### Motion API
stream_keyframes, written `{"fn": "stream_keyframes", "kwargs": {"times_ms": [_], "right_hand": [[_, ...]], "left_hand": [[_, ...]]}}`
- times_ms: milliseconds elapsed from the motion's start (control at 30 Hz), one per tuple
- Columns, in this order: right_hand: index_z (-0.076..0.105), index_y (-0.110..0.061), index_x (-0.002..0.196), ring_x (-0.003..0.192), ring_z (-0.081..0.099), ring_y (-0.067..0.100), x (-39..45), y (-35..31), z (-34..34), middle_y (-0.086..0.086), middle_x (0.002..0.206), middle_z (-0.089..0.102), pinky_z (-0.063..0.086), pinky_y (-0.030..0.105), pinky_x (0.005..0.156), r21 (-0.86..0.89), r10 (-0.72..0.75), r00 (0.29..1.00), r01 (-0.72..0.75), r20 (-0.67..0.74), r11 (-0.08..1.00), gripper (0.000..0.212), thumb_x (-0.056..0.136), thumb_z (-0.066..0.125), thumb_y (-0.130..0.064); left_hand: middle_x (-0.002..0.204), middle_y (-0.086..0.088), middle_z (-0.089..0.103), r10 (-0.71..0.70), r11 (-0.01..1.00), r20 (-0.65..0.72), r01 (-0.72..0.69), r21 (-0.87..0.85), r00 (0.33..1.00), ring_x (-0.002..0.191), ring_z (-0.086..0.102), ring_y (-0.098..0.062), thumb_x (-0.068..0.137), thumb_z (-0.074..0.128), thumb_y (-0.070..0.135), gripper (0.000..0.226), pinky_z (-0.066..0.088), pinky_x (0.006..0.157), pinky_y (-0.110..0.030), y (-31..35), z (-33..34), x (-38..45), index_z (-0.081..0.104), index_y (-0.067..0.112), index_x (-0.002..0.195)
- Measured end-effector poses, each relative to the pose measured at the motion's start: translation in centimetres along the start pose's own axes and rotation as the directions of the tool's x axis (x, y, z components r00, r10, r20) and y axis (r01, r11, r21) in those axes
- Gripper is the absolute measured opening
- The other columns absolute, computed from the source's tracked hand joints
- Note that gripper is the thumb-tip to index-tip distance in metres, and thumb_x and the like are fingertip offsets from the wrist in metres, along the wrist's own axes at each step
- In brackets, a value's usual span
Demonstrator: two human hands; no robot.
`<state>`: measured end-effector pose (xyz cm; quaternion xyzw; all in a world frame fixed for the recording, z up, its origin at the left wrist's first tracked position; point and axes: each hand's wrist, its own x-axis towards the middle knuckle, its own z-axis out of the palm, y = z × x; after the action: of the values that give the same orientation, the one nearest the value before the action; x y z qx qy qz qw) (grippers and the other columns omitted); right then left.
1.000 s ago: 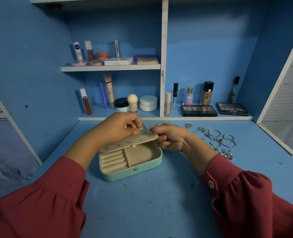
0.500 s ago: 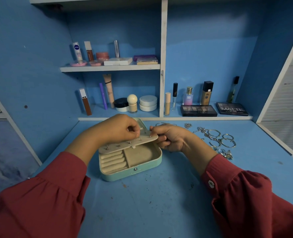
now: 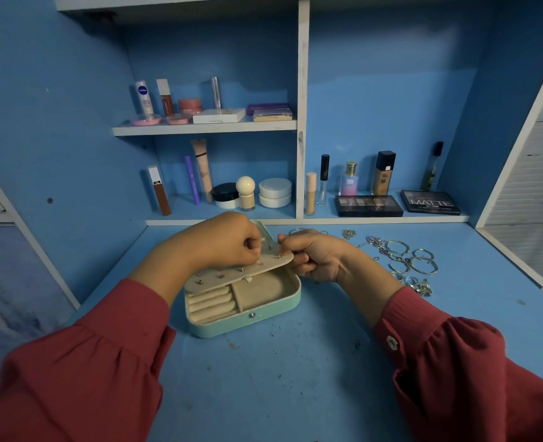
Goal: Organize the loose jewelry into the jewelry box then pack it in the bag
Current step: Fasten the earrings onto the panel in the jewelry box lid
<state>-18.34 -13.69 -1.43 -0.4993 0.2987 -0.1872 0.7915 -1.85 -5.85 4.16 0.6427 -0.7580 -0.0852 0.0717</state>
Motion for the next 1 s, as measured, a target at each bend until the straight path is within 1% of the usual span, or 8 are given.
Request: {"fn": "stream_keyframes", "kwargs": {"times_ms": [133,233,367,500,633,733,867,1000], "right_hand": [[0.036,-0.015,0.066,0.03,0.024,0.001,0.0,0.0,0.0,-0.007,0.039,0.034,0.011,0.012,0.034,-0.021,-0.009,1.0,0.009,-0.005,1.0,0.034,0.091,0.036,0.009],[0.037,-0.014,0.067,0.031,0.025,0.001,0.0,0.0,-0.1,-0.006,0.04,0.035,0.012,0.012,0.033,-0.022,0.002,1.0,-0.002,0.0,1.0,0.033,0.09,0.036,0.009],[0.038,-0.013,0.066,0.031,0.025,0.001,0.0,-0.1,-0.1,-0.006,0.039,0.035,0.013,0.011,0.032,-0.028,0.013,1.0,-0.013,0.004,1.0,0.032,0.091,0.036,0.007],[0.038,-0.012,0.064,0.03,0.024,0.001,0.0,-0.1,-0.1,-0.006,0.038,0.035,0.013,0.011,0.032,-0.036,0.01,1.0,-0.009,0.008,0.999,0.034,0.092,0.036,0.007],[0.039,-0.012,0.064,0.03,0.025,0.002,0.1,-0.1,-0.1,-0.006,0.039,0.035,0.015,0.011,0.031,-0.026,0.012,1.0,-0.012,0.005,1.0,0.033,0.091,0.037,0.008],[0.038,-0.012,0.064,0.03,0.025,0.002,0.1,-0.1,-0.1,-0.006,0.039,0.036,0.015,0.011,0.031,-0.032,0.005,1.0,-0.005,0.005,0.999,0.033,0.09,0.037,0.008],[0.036,-0.013,0.065,0.03,0.025,0.001,-0.1,-0.1,0.1,-0.007,0.038,0.035,0.012,0.012,0.034,-0.048,-0.004,1.0,0.006,0.027,0.999,0.035,0.091,0.034,0.009],[0.035,-0.014,0.065,0.03,0.024,0.0,-0.1,0.0,0.1,-0.007,0.038,0.034,0.01,0.012,0.035,-0.049,-0.024,1.0,0.024,0.018,0.998,0.036,0.09,0.033,0.011]], "left_hand": [[0.081,-0.001,0.062,-0.006,0.998,-0.01,0.007,0.056,1.0,0.078,0.059,-0.016,0.08,0.062,0.014,0.007,0.051,0.074,-0.035,0.4,0.1,0.2,0.066,0.016,0.075],[0.081,-0.001,0.062,-0.008,0.997,-0.002,0.008,0.078,1.0,0.08,0.059,-0.017,0.081,0.06,0.015,0.008,0.051,0.075,-0.036,0.5,0.1,0.3,0.066,0.016,0.076],[0.08,0.002,0.064,0.009,0.997,-0.04,-0.006,0.073,0.999,0.084,0.059,-0.016,0.083,0.058,0.015,0.011,0.051,0.079,-0.038,0.0,0.1,0.2,0.068,0.016,0.079],[0.08,0.004,0.063,0.006,0.999,-0.045,-0.004,0.051,0.999,0.085,0.058,-0.015,0.079,0.058,0.014,0.01,0.051,0.078,-0.039,-0.1,0.3,0.2,0.064,0.019,0.074],[0.073,0.008,0.06,-0.03,1.0,-0.02,0.03,-0.002,0.999,0.077,0.057,-0.012,0.076,0.063,0.015,0.016,0.05,0.07,-0.032,-0.3,0.3,0.5,0.058,0.025,0.066],[0.071,0.006,0.062,-0.043,0.997,0.012,0.044,-0.066,0.999,0.067,0.055,-0.009,0.077,0.063,0.012,0.018,0.045,0.063,-0.026,-0.5,0.5,0.7,0.059,0.024,0.065],[0.068,0.006,0.06,-0.046,0.993,0.039,0.049,-0.105,0.998,0.063,0.052,-0.007,0.079,0.061,0.01,0.015,0.042,0.061,-0.024,-0.3,0.7,0.9,0.062,0.021,0.068],[0.065,0.007,0.057,-0.065,0.991,0.068,0.072,-0.111,0.996,0.061,0.049,-0.007,0.081,0.061,0.012,0.013,0.039,0.059,-0.023,0.0,0.7,1.1,0.063,0.019,0.07]]}}
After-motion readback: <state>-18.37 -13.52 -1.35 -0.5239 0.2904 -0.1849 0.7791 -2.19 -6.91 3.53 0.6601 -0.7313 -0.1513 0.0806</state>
